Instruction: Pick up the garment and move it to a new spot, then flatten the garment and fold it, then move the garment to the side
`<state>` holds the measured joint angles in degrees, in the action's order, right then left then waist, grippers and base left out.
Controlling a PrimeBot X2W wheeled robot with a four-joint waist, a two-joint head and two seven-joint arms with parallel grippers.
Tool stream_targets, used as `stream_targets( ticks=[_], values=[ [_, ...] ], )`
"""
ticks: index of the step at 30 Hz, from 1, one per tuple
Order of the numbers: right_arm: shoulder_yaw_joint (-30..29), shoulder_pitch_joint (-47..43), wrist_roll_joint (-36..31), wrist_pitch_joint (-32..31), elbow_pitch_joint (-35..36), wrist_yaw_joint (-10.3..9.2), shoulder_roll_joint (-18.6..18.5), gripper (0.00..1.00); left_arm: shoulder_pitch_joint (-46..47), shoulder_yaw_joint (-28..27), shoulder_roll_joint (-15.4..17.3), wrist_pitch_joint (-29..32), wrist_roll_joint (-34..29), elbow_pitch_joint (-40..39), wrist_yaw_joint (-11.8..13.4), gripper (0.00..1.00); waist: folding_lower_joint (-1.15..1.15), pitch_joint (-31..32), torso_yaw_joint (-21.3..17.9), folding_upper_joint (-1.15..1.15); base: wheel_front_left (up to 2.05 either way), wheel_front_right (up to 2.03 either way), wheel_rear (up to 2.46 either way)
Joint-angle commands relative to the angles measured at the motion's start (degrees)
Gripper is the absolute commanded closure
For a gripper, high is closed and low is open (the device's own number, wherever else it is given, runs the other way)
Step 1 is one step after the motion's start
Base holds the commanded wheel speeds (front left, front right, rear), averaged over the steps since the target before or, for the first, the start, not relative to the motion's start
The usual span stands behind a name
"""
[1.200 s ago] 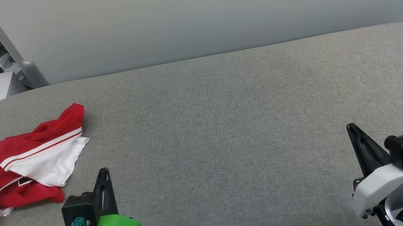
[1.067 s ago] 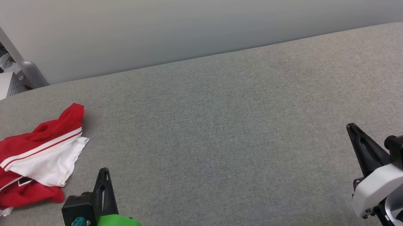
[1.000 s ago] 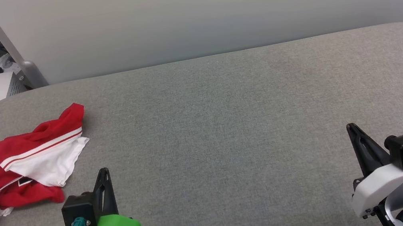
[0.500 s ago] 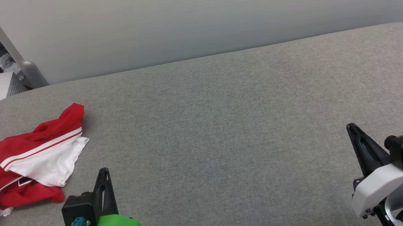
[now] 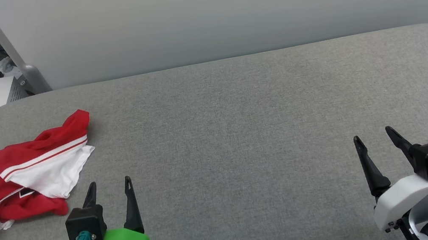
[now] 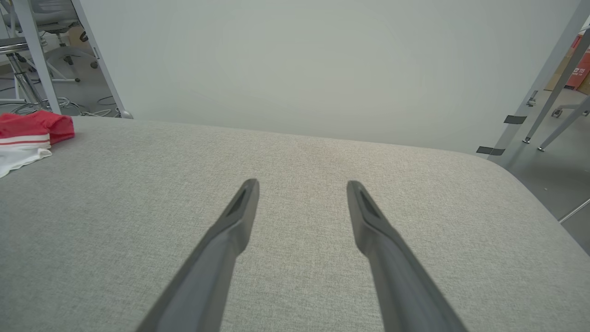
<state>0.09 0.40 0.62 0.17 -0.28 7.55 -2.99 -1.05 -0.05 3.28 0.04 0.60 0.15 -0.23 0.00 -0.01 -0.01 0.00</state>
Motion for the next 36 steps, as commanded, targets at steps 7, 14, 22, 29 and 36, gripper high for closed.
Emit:
stream_targets(
  ticks=[7, 14, 22, 29, 36],
  values=[
    [-0.37, -0.07, 0.69, 1.03, -0.61, 0.00, 0.01, 0.00, 0.16, 0.39, -0.03, -1.06, 0.71, 0.83, 0.30, 0.00, 0.00, -0.04, -0.02, 0.00, 0.00, 0.00, 0.00],
    [-0.92, 0.05, 0.77, 1.86, -1.22, -0.01, 0.01, 0.00, 0.28, 0.77, -0.05, -1.90, 1.11, 1.45, 0.50, 0.00, 0.00, -0.07, -0.06, 0.00, 0.00, 0.00, 0.00],
    [-1.15, 0.07, 1.28, 2.80, -1.60, -0.01, 0.02, 0.00, 0.38, 1.19, -0.08, -2.85, 1.69, 2.16, 0.73, 0.00, 0.00, 0.02, -0.03, 0.00, 0.00, 0.00, 0.00],
    [-1.15, 0.06, 2.05, 3.63, -1.23, -0.02, 0.03, 0.00, 0.47, 1.57, -0.10, -3.69, 2.19, 2.53, 0.90, 0.00, 0.00, 0.07, 0.03, 0.00, 0.00, 0.00, 0.00],
    [-0.80, -0.10, 2.52, 4.43, -1.18, -0.02, 0.04, 0.00, 0.53, 1.79, -0.12, -4.50, 2.79, 2.27, 1.07, 0.00, 0.00, 0.01, 0.13, 0.00, 0.00, 0.00, 0.00]
  ],
)
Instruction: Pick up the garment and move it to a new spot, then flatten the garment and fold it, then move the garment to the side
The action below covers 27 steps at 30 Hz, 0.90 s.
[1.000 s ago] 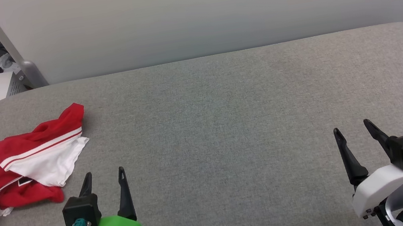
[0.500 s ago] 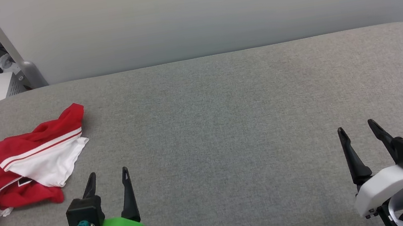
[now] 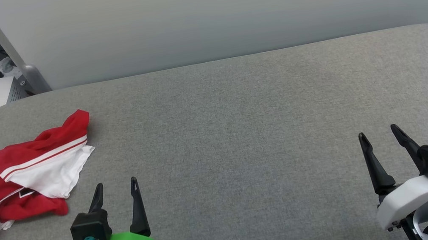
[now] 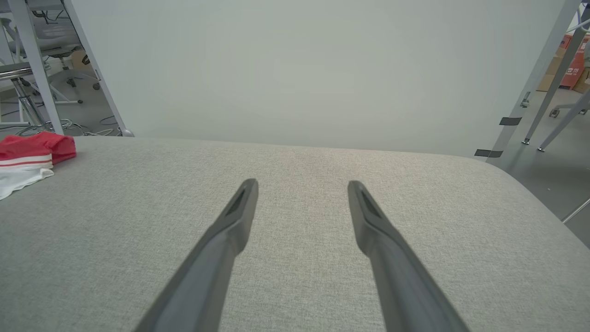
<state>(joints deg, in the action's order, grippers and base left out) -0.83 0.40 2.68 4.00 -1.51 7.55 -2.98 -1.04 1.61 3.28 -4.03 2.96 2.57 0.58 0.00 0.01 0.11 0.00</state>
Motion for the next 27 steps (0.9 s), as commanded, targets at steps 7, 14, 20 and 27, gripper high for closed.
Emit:
stream_targets(
  ticks=[7, 14, 20, 27],
  values=[
    [0.22, 0.05, 0.86, 1.43, 0.39, -0.02, 0.03, 0.00, 0.71, 0.32, -0.14, -1.28, 0.92, -0.86, 0.27, 0.00, 0.00, -0.22, 0.16, 0.00, 0.00, 0.00, 0.00],
    [0.40, 0.18, 1.45, 2.23, 1.33, -0.03, 0.04, 0.00, 0.81, 0.51, -0.17, -2.10, 1.52, -1.64, 0.27, 0.00, 0.00, -0.43, 0.25, 0.00, 0.00, 0.00, 0.00],
    [0.37, 0.09, 1.94, 2.96, 2.25, -0.03, 0.04, 0.00, 0.90, 0.80, -0.18, -2.83, 1.86, -2.41, 0.21, 0.00, 0.00, -0.40, 0.41, 0.00, 0.00, 0.00, 0.00],
    [0.48, -0.33, 2.93, 3.76, 1.17, -0.03, 0.05, 0.00, 0.68, 1.35, -0.21, -3.64, 1.97, -1.80, 0.09, 0.00, 0.00, -0.32, 0.58, 0.00, 0.00, 0.00, 0.00]
  ],
)
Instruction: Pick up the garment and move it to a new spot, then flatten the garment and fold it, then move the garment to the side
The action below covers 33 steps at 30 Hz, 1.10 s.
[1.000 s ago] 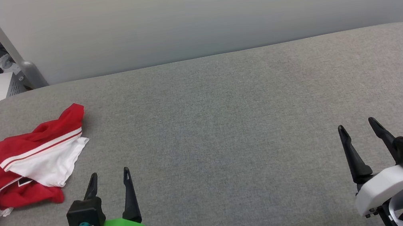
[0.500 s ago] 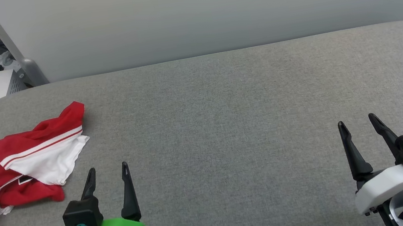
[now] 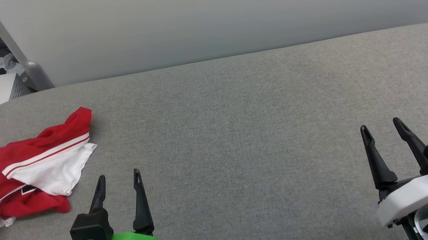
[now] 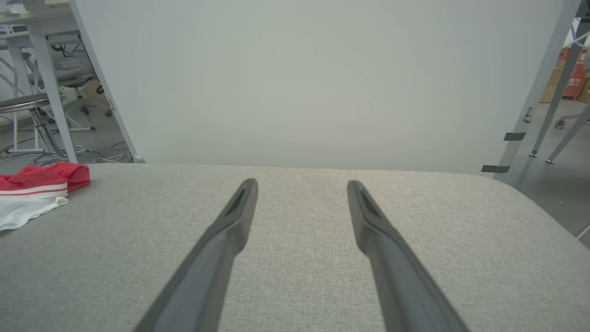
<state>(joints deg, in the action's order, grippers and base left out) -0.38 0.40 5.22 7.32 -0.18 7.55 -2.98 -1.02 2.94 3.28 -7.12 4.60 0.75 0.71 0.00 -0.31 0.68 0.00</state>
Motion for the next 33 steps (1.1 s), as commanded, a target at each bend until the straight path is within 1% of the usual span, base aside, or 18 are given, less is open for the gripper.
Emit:
stream_targets(
  ticks=[1, 9, 33],
  values=[
    [0.32, -0.42, 0.35, 0.57, -0.67, -0.03, 0.05, 0.00, 0.62, 0.13, -0.21, -0.68, 0.41, 0.30, -0.04, 0.00, 0.00, 0.01, 0.01, 0.00, 0.00, 0.00, 0.00],
    [0.26, -0.17, 0.47, 1.51, -1.88, -0.04, 0.06, 0.00, 0.82, 0.83, -0.24, -1.63, 0.90, 1.93, -0.21, 0.00, 0.00, -0.13, 0.01, 0.00, 0.00, 0.00, 0.00],
    [0.56, 0.22, 0.82, 4.31, -3.16, -0.05, 0.08, 0.00, 1.57, 2.09, -0.31, -4.46, 3.11, 3.32, -0.05, 0.00, 0.00, -1.04, 0.41, 0.00, 0.00, 0.00, 0.00]
  ],
)
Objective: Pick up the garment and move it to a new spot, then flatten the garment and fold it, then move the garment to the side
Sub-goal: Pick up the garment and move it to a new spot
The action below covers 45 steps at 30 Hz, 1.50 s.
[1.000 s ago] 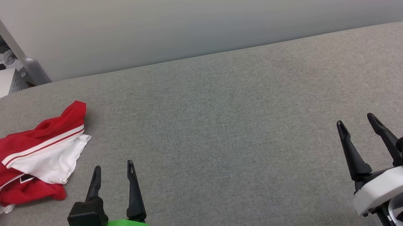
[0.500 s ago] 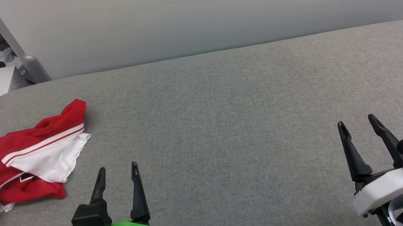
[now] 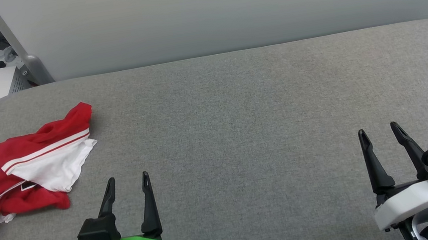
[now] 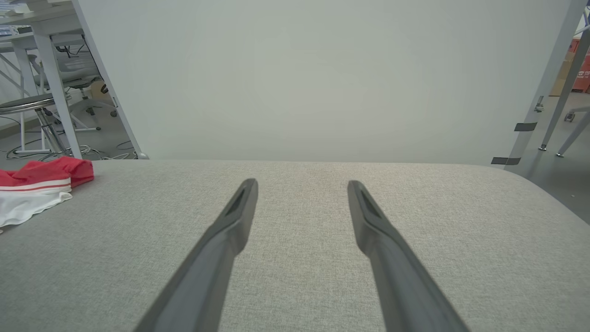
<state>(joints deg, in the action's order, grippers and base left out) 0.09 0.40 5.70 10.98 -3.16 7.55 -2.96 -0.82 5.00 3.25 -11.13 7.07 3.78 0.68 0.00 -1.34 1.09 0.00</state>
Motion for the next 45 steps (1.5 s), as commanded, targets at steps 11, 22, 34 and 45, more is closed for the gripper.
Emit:
stream_targets(
  ticks=[11, 22, 34, 45],
  values=[
    [0.34, 0.02, 0.99, 1.95, -0.86, -0.06, 0.07, 0.00, 1.64, 0.78, -0.31, -1.77, 1.41, 0.86, 0.09, 0.00, 0.00, 0.05, 0.45, 0.00, 0.00, 0.00, 0.00],
    [1.49, -0.53, 1.26, 3.25, -0.96, -0.06, 0.08, 0.00, 2.00, 1.57, -0.35, -3.08, 2.06, 1.64, 0.55, 0.00, 0.00, -0.11, 6.08, 0.00, 0.00, 0.00, 0.00],
    [3.66, -0.59, 2.12, 4.02, -1.66, -0.06, 0.08, 0.00, 1.94, 1.55, -0.37, -3.86, 2.02, 1.98, 0.64, 0.00, 0.00, 0.12, 16.13, 0.00, 0.00, 0.00, 0.00],
    [6.14, -0.55, 3.30, 4.02, -1.21, -0.06, 0.08, 0.00, 1.70, 1.28, -0.37, -3.86, 1.43, 2.38, -0.24, 0.00, 0.00, 0.35, 22.40, 0.00, 0.00, 0.00, 0.00]
  ],
)
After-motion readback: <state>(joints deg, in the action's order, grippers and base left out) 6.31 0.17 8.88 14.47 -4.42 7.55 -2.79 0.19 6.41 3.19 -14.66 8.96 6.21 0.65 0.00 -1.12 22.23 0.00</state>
